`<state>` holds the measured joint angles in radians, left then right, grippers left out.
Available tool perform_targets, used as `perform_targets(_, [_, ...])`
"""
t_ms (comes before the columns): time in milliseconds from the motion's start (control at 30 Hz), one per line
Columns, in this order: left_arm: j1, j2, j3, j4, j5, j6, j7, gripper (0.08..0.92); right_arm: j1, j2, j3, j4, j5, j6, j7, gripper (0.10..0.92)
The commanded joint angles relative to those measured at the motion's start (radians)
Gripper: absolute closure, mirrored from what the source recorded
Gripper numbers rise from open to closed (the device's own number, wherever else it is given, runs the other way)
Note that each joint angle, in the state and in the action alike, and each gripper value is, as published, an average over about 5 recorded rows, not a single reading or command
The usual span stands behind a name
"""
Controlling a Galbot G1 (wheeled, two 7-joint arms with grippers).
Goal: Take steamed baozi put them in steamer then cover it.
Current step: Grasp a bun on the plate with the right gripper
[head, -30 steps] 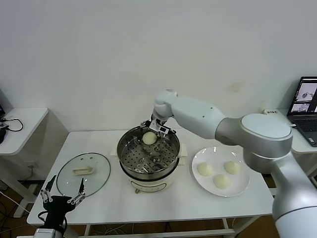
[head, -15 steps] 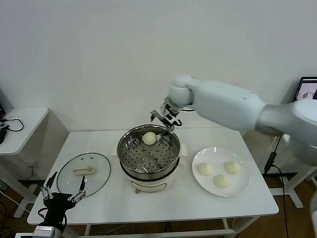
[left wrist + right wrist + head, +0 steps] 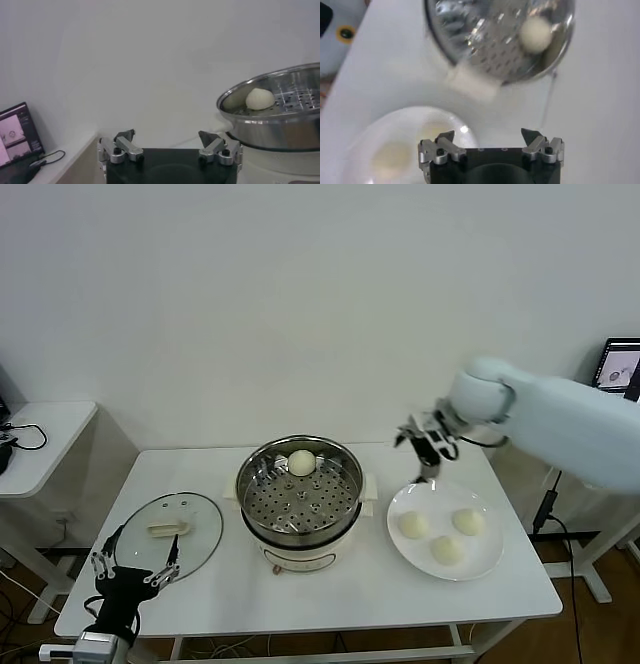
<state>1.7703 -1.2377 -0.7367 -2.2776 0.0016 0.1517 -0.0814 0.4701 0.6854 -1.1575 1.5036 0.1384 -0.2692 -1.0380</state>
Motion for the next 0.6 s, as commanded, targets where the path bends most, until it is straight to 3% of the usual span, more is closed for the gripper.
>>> perform_targets(33, [-0.007,0.003,0.005,0.005,0.001,0.001,0.001,0.177,-0.223,-0.168,0.106,0.064,-0.063,-0.050,-0.010,0.203])
perform_targets(600, [0.010,-0.014,-0.014,0.013,0.009,0.005,0.003,0.177,-0.450,0.102,0.240,-0.232,-0.237,0.000,-0.003,0.203])
